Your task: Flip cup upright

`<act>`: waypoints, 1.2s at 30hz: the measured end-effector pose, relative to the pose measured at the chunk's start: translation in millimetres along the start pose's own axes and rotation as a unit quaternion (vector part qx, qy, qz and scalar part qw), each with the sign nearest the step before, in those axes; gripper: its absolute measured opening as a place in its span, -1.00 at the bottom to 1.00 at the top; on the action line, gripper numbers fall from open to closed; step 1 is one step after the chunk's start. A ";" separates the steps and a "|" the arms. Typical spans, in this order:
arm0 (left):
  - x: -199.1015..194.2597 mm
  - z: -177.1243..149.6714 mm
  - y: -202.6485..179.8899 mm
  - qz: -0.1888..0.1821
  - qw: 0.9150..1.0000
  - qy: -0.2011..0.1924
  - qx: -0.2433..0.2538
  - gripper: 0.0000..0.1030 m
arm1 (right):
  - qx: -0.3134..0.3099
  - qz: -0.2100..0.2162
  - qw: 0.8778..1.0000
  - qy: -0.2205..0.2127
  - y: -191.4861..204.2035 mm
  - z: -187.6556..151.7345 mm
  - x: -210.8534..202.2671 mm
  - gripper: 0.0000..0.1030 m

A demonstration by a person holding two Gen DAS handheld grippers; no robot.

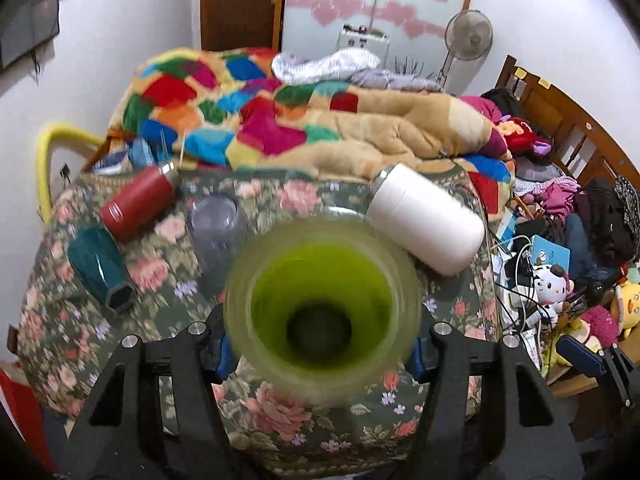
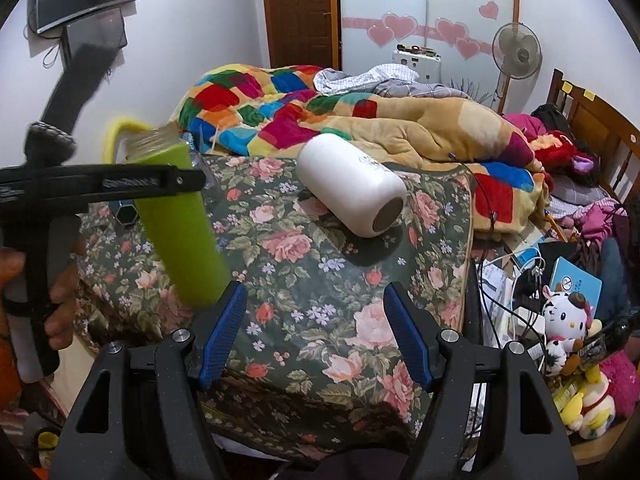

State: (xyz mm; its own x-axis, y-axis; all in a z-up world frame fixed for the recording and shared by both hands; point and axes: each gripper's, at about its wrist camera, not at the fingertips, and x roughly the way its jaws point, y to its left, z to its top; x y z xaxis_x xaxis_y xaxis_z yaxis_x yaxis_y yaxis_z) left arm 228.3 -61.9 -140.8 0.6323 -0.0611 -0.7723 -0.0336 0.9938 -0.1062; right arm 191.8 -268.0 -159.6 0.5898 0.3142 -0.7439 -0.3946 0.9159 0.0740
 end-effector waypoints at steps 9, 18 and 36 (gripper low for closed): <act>18.5 24.7 -3.3 0.015 1.000 -0.014 0.023 0.21 | 0.004 0.002 1.000 -0.002 2.6 2.2 -1.1 0.32; 28.0 4.6 -7.1 0.013 0.999 -0.001 0.043 0.22 | 0.008 -0.006 1.000 0.008 -1.3 -0.2 2.3 0.32; -43.8 -9.1 -4.7 -0.026 0.994 -0.016 0.102 0.33 | -0.009 0.004 0.998 -0.056 27.5 17.6 -47.4 0.32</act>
State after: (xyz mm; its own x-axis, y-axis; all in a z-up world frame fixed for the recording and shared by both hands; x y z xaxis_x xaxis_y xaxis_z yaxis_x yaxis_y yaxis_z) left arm 193.7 -64.7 -112.2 0.6530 -0.1134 -0.7488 0.1563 0.9876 -0.0133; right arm 165.4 -253.3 -110.5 0.6607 0.3482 -0.6650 -0.4120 0.9087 0.0664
